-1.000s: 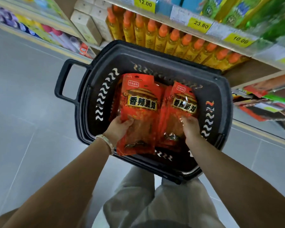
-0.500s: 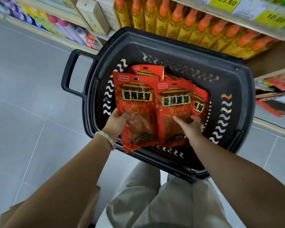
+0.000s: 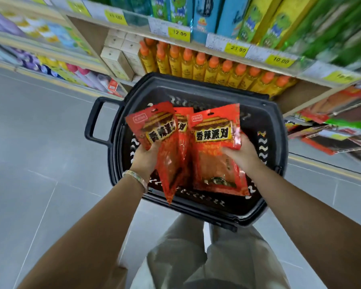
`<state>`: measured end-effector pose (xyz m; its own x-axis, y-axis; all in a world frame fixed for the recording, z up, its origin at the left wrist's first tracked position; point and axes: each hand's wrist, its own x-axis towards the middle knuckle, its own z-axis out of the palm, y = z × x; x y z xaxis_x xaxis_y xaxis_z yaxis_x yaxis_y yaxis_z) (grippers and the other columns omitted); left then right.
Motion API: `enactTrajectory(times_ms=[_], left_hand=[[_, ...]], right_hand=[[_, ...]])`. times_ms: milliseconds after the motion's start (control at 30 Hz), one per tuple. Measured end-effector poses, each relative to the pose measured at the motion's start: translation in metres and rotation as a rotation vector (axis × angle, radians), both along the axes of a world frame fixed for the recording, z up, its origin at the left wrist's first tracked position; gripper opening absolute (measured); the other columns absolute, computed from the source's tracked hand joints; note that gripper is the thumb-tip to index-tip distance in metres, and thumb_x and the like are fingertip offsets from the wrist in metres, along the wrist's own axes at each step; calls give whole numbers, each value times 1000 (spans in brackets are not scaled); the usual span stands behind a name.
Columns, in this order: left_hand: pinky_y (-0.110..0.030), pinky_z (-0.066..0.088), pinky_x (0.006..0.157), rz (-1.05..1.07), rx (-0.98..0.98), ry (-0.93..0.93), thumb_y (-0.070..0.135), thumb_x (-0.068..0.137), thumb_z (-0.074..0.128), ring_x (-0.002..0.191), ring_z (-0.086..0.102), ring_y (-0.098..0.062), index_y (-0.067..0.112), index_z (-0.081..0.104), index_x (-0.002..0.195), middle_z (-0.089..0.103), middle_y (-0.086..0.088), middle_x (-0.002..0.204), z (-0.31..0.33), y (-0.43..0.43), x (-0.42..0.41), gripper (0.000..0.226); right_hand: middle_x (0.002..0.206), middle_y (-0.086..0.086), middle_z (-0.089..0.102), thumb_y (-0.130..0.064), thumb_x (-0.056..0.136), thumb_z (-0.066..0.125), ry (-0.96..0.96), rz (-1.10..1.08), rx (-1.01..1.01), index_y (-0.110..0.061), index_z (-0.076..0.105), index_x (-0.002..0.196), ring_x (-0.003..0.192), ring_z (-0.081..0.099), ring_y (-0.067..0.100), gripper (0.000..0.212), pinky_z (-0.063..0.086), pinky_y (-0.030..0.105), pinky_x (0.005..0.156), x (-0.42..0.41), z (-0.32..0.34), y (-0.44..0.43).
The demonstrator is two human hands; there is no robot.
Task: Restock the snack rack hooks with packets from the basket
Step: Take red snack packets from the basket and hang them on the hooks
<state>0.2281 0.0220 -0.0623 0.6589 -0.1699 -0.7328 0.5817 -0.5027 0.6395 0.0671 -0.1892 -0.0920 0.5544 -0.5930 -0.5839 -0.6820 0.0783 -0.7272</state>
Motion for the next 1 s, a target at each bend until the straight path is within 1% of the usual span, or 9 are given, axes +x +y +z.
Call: enactTrajectory(times_ms=[133,200,267,400,500,567,700,800,1000], left_hand=[[-45,54,82,-114,-100,-127,34,83,61,85,67,-27,33,66,89,72,3,84,41,-25,-6,8],[-43,54,76,-177,-141,-196,35,87,60,74,66,-21,27,68,83,69,7,71,67,-41,-14,12],[-29,53,57,-255,-187,-280,48,90,53,58,63,-10,27,68,86,66,12,60,99,-60,-28,26],[-5,40,49,-434,-312,-543,51,95,39,54,55,16,40,59,82,59,24,65,172,-103,-71,26],[-23,41,58,-550,-373,-737,41,97,39,62,57,-8,31,55,76,58,8,63,219,-139,-115,28],[-23,41,55,-582,-410,-858,36,97,44,65,56,-24,29,56,79,61,-6,67,243,-164,-146,23],[-18,40,64,-514,-523,-1068,28,95,52,82,56,-16,22,63,92,64,-3,86,281,-209,-205,13],[-23,36,66,-425,-623,-1116,25,94,55,82,55,-14,20,64,91,63,0,85,307,-242,-245,10],[-28,43,79,-320,-746,-1152,26,94,52,92,58,-16,25,63,100,64,3,95,358,-296,-300,12]], right_hand=[[86,-7,66,-19,89,64,-93,-35,-52,-21,61,93,87,62,14,6,41,20,69,-19,51,-12],[63,-4,60,-38,93,55,-145,-104,-116,-15,64,82,73,60,12,27,40,30,67,-35,80,-18],[78,8,67,-48,93,47,-206,-145,-207,4,62,92,82,61,19,54,38,36,76,-58,107,-27],[100,10,69,-39,96,43,-333,-199,-422,-4,64,102,95,61,10,40,42,27,87,-119,156,-57],[106,-2,64,-24,99,46,-445,-312,-603,-14,58,117,96,52,-3,25,36,3,80,-172,196,-85],[96,-10,62,-23,99,45,-484,-371,-694,-22,58,110,91,52,-2,17,36,5,74,-211,223,-104],[72,-11,52,-24,99,46,-521,-458,-828,-25,52,78,69,48,8,22,28,24,65,-285,272,-137],[83,-5,59,-25,98,47,-617,-504,-858,-22,57,94,79,53,11,12,38,26,74,-334,304,-156],[82,-20,56,-17,97,50,-772,-668,-997,-23,57,97,68,48,-25,10,34,-2,64,-397,367,-200]])
